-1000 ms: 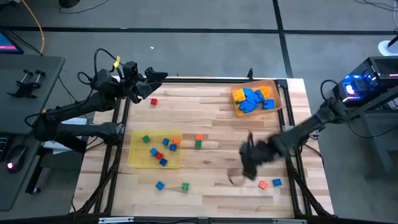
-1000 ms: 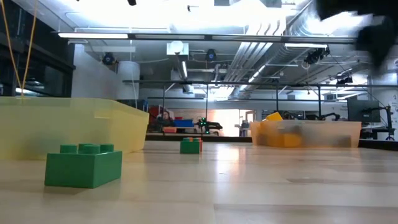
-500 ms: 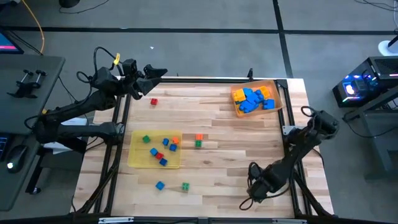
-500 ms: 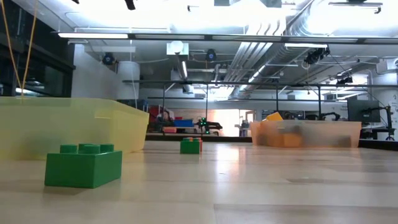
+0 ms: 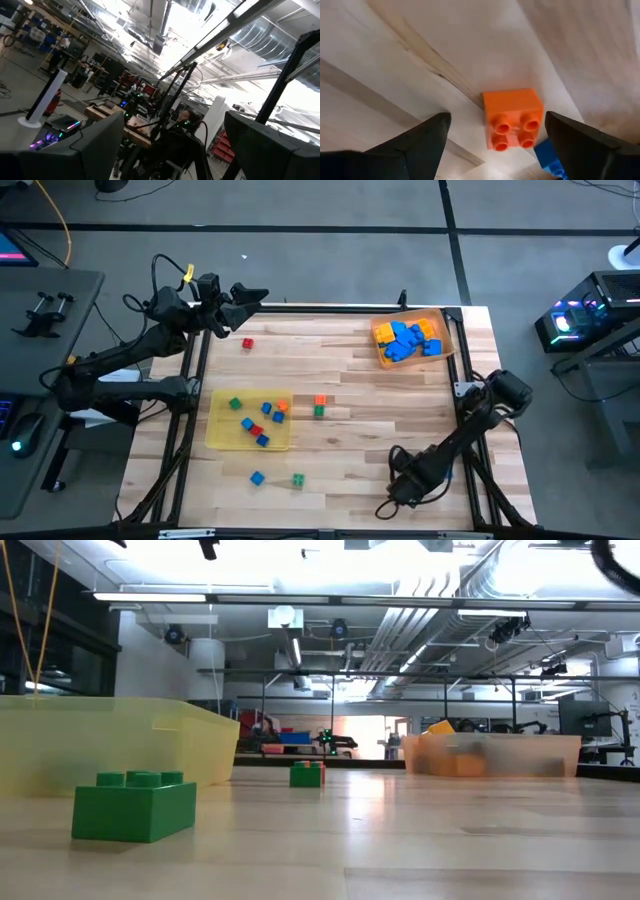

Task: Sort blocks by size
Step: Put the small orange 4 stud game piece into the yellow bin

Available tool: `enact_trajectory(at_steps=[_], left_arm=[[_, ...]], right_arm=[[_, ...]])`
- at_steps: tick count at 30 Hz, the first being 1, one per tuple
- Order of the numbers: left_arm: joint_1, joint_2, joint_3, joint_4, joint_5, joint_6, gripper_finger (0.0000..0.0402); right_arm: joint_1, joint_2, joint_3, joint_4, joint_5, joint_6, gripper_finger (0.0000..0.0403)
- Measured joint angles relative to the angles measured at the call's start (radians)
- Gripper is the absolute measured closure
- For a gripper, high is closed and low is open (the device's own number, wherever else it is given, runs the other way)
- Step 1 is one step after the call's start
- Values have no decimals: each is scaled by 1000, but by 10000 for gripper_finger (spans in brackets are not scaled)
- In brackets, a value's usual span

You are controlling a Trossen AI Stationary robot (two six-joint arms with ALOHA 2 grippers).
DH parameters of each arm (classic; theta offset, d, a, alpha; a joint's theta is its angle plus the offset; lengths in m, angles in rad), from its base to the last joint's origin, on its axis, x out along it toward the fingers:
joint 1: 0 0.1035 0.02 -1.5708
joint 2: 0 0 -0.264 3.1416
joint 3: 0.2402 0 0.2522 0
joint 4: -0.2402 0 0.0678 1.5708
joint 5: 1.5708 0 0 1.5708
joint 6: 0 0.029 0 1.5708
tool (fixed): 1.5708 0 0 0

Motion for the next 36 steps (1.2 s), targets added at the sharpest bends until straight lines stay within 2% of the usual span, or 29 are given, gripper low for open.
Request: enact_trajectory(at_steps=[3,5,7,10,11,14,17,19,23,25,28,31,33,36], left_arm=[[0,0,0,0,0,0,71],[0,0,0,0,0,0,71],[0,0,0,0,0,0,71],[0,0,0,0,0,-3,71],[0,0,0,0,0,-8,71],[0,0,0,4,0,-10,71],[0,0,0,18,-5,-9,71],[0,0,0,19,-13,-2,71],[0,0,0,19,-15,1,71],[0,0,0,16,-18,10,71],[0,0,0,15,-22,19,71],[0,0,0,15,-40,19,71],[0,0,0,15,-55,18,71],[0,0,0,16,-68,18,71]], right_arm=[[-5,13,2,5,-17,-19,88],[-5,14,2,13,-20,-30,118],[-5,10,2,19,-27,-42,165],[-4,5,6,-5,-34,-76,257],[-6,0,9,-20,-33,-95,275],[-24,-36,31,-110,-12,-171,267],[-79,-98,57,-230,88,-272,267],[-143,-147,69,-287,201,-341,267],[-346,-229,74,-237,456,-494,267],[-469,-243,74,-141,545,-586,267],[-638,-239,74,144,575,-734,267],[-757,-201,74,529,513,-876,267],[-804,-164,74,754,459,-912,267],[-846,-102,87,979,425,-926,267]])
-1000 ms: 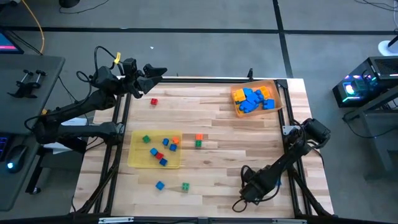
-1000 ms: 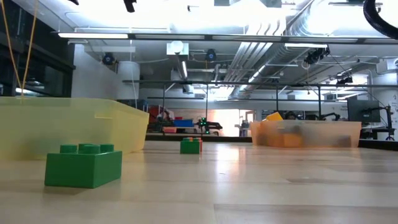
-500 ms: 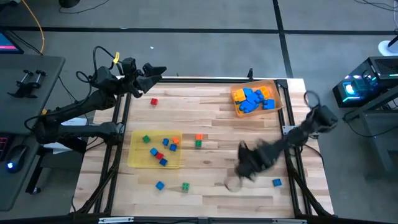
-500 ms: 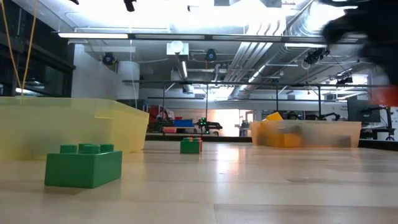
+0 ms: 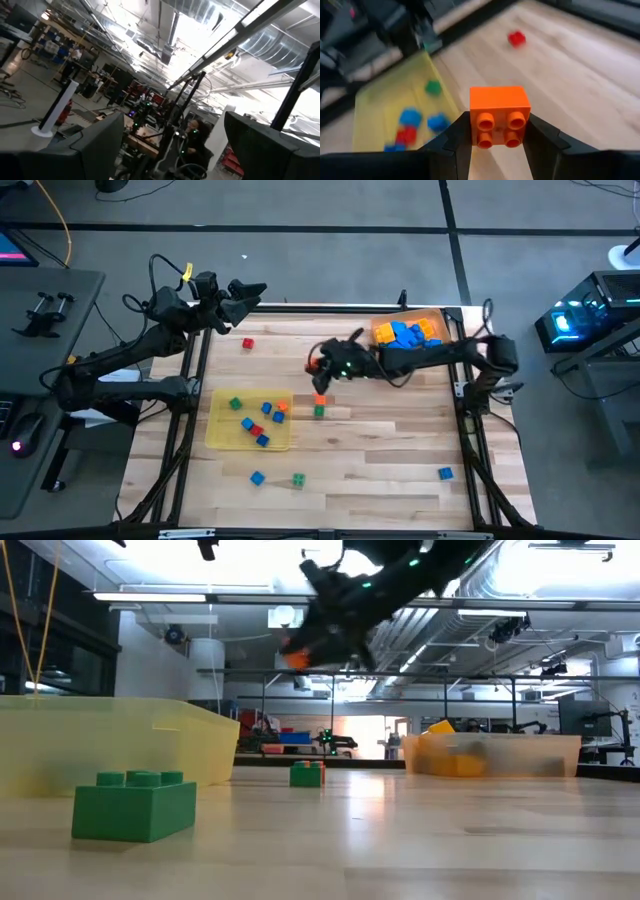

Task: Sort blocks by size
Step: Put the small orange 4 stud game piece into the yellow bin

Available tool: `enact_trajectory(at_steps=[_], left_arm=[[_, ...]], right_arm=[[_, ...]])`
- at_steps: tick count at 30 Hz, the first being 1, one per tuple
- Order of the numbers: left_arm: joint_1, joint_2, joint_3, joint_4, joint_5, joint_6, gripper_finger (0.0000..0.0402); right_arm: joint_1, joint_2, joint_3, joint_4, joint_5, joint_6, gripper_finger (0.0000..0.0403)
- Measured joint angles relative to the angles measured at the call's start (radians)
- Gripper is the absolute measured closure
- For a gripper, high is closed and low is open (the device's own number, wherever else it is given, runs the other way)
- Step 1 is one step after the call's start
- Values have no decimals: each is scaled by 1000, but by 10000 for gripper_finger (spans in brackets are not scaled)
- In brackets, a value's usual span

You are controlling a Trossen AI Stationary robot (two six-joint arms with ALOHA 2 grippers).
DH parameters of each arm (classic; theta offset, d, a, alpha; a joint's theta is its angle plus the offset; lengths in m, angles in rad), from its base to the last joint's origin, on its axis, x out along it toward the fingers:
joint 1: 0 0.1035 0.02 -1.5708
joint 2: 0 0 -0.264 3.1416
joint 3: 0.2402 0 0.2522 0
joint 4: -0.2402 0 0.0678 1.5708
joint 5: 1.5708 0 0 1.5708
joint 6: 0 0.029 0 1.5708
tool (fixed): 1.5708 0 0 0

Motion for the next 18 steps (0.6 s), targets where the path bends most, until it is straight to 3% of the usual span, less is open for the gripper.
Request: enact_trajectory(at_steps=[5,10,15,18], left_arm=[[-1,0,0,-5,-1,-21,71],[-2,0,0,-6,0,-36,71],[-2,0,0,-7,4,-29,71],[-1,0,0,-7,4,-28,71]], right_arm=[[-20,124,127,57,-32,-7,267],[-10,235,255,48,-180,-47,264],[21,323,371,33,-366,-56,152],[38,347,424,-27,-388,-91,103]])
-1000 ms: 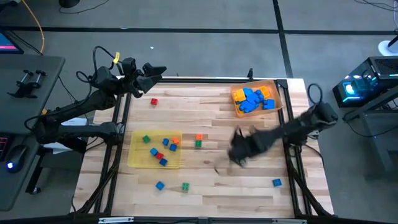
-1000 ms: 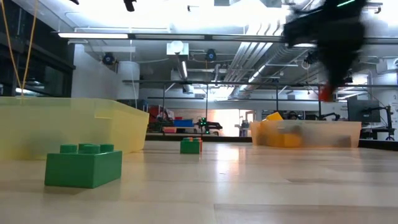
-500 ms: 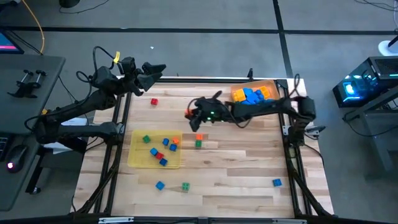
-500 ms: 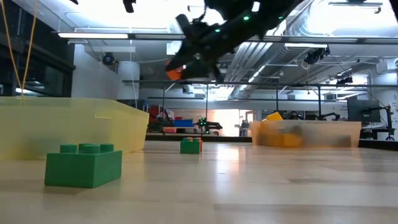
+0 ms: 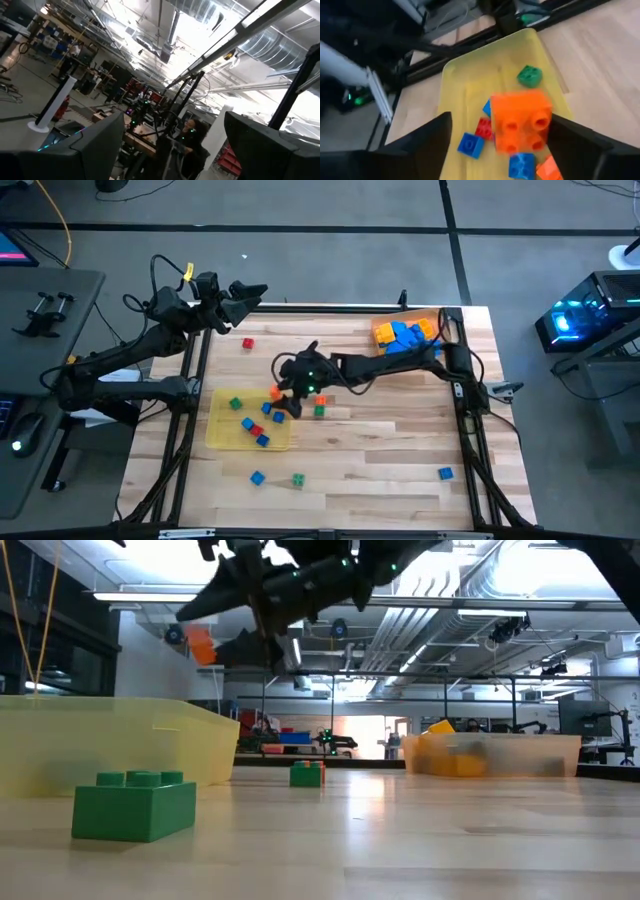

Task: Sort blocks by size
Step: Put the small orange 4 stud game piece into the yellow bin, then put the small 4 stud red game piece into the yellow bin

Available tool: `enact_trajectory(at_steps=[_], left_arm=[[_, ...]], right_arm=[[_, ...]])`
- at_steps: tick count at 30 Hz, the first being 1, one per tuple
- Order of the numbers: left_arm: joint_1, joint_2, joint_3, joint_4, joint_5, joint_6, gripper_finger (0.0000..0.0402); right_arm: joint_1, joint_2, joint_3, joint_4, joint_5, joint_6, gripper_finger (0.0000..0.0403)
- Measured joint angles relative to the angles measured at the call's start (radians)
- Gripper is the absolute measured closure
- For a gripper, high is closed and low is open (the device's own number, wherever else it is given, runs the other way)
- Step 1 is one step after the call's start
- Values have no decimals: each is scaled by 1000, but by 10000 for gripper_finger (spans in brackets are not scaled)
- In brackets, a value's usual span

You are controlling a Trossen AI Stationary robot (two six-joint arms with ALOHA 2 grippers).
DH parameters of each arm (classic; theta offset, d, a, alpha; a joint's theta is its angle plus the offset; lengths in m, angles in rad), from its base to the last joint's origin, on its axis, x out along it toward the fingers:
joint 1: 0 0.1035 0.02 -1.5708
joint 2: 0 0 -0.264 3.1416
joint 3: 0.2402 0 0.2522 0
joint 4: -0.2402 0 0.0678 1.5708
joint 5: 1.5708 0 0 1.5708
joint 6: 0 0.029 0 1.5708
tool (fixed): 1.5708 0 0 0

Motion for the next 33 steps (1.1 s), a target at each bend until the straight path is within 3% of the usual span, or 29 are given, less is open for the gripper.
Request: enact_trajectory(at_steps=[8,11,13,15,18,20,22,27,33], left_arm=[[2,0,0,-5,2,40,71],[2,0,2,-57,-10,28,71],[5,24,33,-244,-51,-20,71],[21,103,115,-560,-43,13,71],[51,272,234,-1006,-69,230,71],[76,377,301,-1178,-153,348,71],[119,480,326,-1280,-255,405,71],[207,701,321,-1450,-311,400,71],[276,750,281,-1373,-405,366,71]], right_arm=[[-39,-3,127,-193,1,-104,80],[-59,-43,170,-361,9,-171,79],[-71,-88,175,-478,70,-239,79],[-83,-142,161,-591,133,-287,79],[-107,-241,99,-683,183,-298,78],[-120,-315,49,-721,215,-274,78],[-128,-389,-3,-752,266,-231,78],[-112,-561,-147,-762,378,-69,78],[-45,-693,-307,-752,483,80,78]])
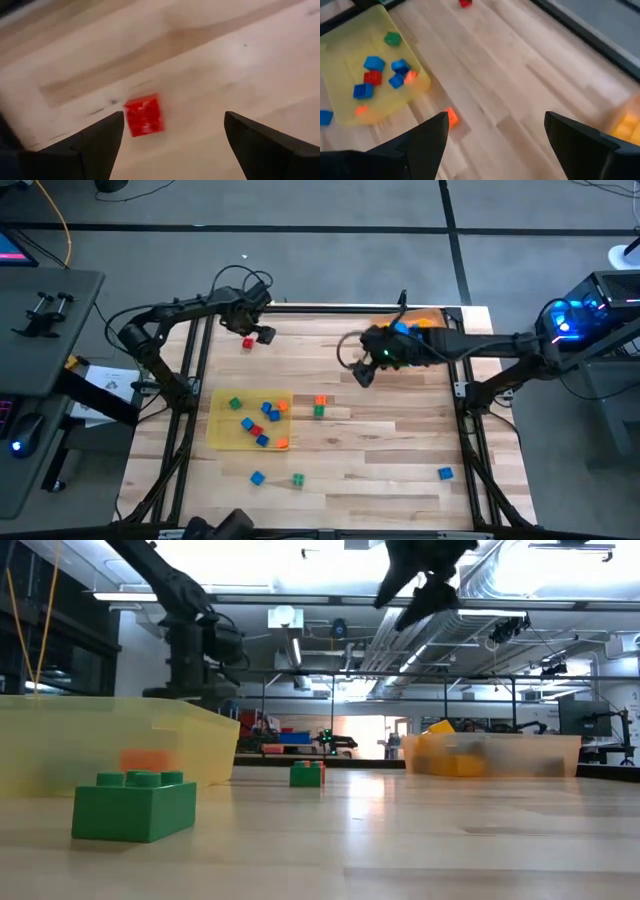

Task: Sort blocks by size
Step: Put the small 4 stud red game piece into the yellow bin

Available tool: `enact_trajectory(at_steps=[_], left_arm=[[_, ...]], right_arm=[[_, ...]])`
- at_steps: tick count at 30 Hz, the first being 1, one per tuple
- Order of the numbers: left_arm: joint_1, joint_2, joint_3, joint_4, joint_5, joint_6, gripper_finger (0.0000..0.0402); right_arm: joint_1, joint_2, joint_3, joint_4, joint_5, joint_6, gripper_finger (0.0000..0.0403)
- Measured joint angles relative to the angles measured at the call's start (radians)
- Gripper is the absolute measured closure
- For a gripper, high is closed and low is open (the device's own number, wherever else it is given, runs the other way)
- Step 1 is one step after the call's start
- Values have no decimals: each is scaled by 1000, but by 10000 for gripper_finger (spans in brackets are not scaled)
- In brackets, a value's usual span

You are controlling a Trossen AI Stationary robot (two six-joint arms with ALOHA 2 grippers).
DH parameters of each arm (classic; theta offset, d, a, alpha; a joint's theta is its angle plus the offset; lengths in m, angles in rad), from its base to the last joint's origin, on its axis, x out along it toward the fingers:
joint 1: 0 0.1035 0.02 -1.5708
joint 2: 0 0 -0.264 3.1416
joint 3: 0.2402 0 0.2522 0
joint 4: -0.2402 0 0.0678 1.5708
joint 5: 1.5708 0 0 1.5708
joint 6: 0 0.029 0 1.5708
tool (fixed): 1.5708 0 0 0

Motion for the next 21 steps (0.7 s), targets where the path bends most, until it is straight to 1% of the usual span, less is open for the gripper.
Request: enact_trajectory(at_steps=[3,7,9,13,17,21], left_arm=[[21,-8,-28,-5,-44,-22,71],[47,-10,-55,22,-37,-7,71],[61,-2,-87,25,-24,-40,71],[86,-5,-120,93,34,-65,71],[88,-4,-132,145,40,-75,71],[91,21,-134,137,40,-77,71]], right_arm=[[34,-29,-66,3,5,67,78],[70,-40,-125,4,16,108,78],[83,-40,-145,9,32,126,78],[97,-39,-162,22,42,148,78],[101,-39,-162,43,53,143,78],[101,-39,-162,59,59,125,78]])
